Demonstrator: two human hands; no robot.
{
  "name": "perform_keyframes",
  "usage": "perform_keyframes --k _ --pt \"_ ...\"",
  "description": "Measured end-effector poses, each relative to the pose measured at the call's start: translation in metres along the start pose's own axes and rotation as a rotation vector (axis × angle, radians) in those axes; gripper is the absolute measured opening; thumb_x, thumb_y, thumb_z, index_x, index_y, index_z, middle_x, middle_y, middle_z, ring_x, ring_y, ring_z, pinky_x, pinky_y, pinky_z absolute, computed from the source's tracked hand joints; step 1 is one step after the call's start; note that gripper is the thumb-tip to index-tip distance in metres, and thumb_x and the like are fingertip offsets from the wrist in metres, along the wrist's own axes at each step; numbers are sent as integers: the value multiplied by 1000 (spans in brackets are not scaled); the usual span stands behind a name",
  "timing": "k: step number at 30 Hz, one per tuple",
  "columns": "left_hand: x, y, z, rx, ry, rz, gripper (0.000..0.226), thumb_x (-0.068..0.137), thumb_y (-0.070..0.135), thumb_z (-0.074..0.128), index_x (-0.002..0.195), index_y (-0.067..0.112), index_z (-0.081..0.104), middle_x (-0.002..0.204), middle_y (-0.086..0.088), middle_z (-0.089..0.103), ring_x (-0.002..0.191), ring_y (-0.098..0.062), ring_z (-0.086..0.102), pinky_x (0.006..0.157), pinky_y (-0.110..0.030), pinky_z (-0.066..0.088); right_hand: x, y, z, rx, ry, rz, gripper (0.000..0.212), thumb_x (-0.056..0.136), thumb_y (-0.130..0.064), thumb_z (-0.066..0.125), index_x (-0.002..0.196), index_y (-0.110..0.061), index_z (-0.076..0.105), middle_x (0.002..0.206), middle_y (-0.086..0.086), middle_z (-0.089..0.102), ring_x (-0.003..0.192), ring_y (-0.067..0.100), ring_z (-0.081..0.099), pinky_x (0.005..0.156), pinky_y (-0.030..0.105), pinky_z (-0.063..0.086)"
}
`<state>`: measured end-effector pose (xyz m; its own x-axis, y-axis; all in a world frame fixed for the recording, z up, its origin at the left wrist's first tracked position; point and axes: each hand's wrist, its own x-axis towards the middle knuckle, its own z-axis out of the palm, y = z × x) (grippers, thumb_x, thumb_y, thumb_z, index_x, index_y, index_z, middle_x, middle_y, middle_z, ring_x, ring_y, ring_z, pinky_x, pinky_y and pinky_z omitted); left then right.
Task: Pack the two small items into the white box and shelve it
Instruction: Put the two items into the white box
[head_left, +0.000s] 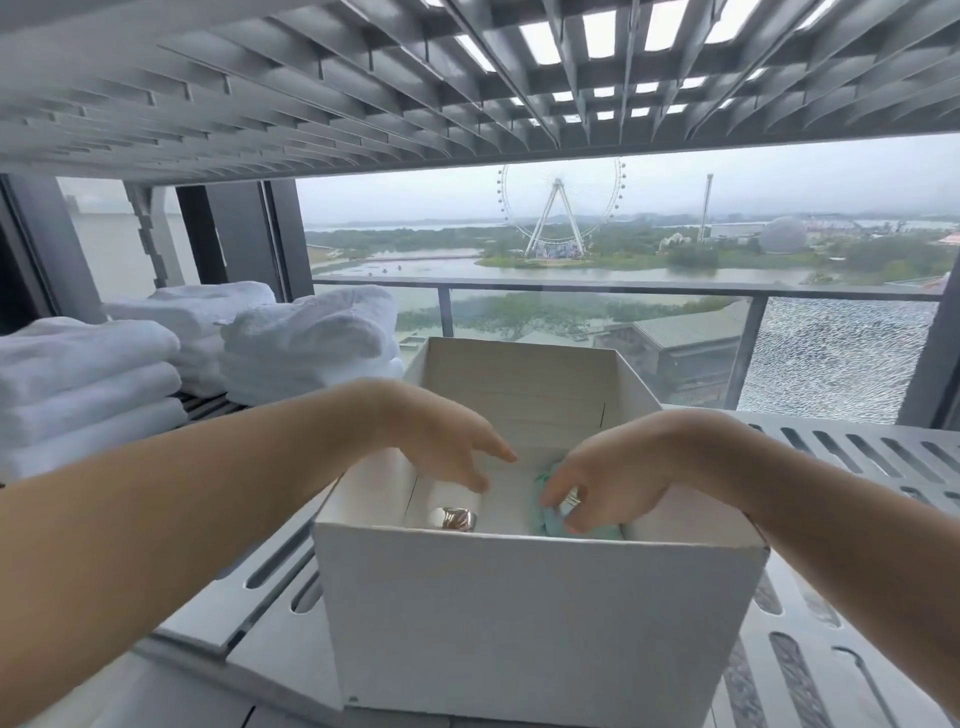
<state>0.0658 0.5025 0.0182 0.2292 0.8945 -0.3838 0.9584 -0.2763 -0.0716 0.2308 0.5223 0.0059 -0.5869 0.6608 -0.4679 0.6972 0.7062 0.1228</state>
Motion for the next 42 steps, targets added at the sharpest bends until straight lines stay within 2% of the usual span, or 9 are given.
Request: perform_keyframes --k 7,9,13,21,24,28,30,35,42 --pt "-44 -8 -14 -210 238 130 37 92 33 51 127 43 49 130 27 49 97 24 44 79 9 26 -14 7 -10 114 311 -69 37 92 -34 49 128 -32 50 114 -19 56 95 5 50 80 17 33" --pt "-56 -11 -10 -221 286 140 33 91 34 52 123 46 52 124 32 52 92 31 43 89 5 29 -19 12 -12 120 376 -89 35 91 -36 50 125 -35 52 119 -21 57 102 3 53 83 18 34" --pt "-83 0 0 -323 408 134 28 86 34 55 111 42 62 117 21 64 110 4 56 103 -30 41 -38 12 -18 183 477 -141 30 88 -40 52 118 -42 56 113 -28 58 104 -4 54 88 17 36" --pt "-105 25 19 -318 565 116 52 64 72 39 101 46 65 103 20 69 99 2 61 95 -29 47 -63 -3 -15 224 680 -258 25 88 -44 49 106 -38 65 99 -31 63 93 -17 54 82 12 39" --pt "-103 32 25 -221 547 157 49 71 70 30 101 50 62 93 27 68 88 11 59 84 -13 43 -68 -11 -1 227 710 -239 26 88 -47 47 103 -37 66 99 -28 65 90 -14 55 79 14 42" --pt "-93 33 45 -210 759 177 51 82 63 23 55 35 56 44 6 43 42 -6 43 49 -12 34 -75 -12 17 214 822 -181 31 87 -51 45 97 -34 68 94 -23 68 82 -8 59 76 21 48" --pt "-90 29 54 -117 899 170 69 87 66 18 50 15 45 41 0 36 40 -13 39 49 -18 34 -74 -12 27 213 904 -171 40 87 -54 40 89 -27 69 79 -19 67 69 -7 58 63 20 46" --pt "-90 29 62 71 1002 123 75 86 64 4 52 13 49 45 1 48 44 -16 46 48 -26 32 -71 -16 46 221 1070 -403 51 89 -58 35 59 -22 54 47 -7 52 48 7 51 47 22 36" --pt "-96 46 80 223 1202 36 58 94 47 14 60 17 50 48 5 45 40 -19 44 40 -22 24 -72 -18 62 30 1225 -265 49 77 -72 34 72 -30 59 45 -2 49 46 19 44 48 26 37"
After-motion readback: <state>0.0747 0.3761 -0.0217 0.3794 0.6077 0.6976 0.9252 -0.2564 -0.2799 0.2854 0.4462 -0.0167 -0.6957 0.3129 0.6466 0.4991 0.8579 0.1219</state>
